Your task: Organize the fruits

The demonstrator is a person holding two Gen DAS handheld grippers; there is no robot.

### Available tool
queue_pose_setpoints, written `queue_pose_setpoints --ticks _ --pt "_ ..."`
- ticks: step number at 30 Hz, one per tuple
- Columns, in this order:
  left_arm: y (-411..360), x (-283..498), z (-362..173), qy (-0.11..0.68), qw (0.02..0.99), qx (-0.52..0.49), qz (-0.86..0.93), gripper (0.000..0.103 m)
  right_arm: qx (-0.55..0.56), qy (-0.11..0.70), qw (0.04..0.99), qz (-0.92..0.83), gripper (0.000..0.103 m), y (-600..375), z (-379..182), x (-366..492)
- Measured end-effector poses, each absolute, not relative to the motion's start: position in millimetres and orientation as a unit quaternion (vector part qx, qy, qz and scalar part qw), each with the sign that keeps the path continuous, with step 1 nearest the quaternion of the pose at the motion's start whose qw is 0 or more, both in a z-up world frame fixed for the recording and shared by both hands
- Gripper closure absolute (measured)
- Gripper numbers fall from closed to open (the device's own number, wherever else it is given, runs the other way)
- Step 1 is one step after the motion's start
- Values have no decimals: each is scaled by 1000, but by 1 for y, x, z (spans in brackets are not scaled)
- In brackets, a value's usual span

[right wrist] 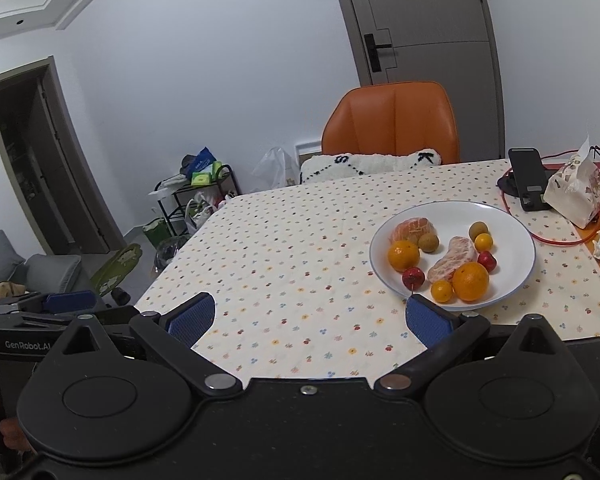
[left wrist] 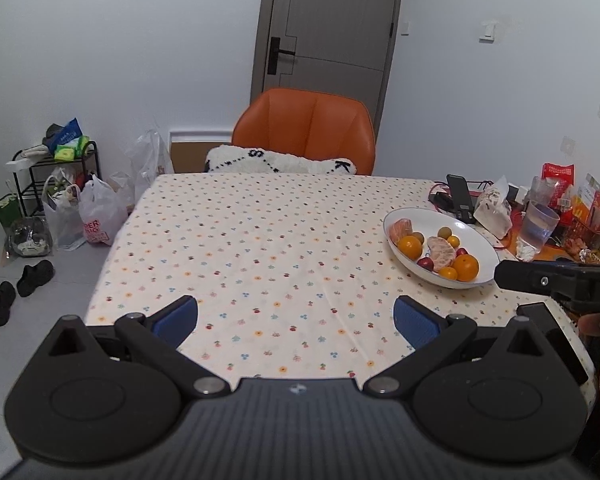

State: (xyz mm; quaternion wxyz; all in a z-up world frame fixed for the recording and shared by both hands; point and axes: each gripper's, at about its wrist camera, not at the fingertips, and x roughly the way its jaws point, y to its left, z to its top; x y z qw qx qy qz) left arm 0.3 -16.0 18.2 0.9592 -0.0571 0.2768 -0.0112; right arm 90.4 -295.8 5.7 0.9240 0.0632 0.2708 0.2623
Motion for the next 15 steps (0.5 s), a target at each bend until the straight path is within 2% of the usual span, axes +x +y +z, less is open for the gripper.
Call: queue_pose_setpoints --ticks 15 --pt "-12 -19 27 271 961 -62 -16 0 52 263 923 274 0 -293 16 65"
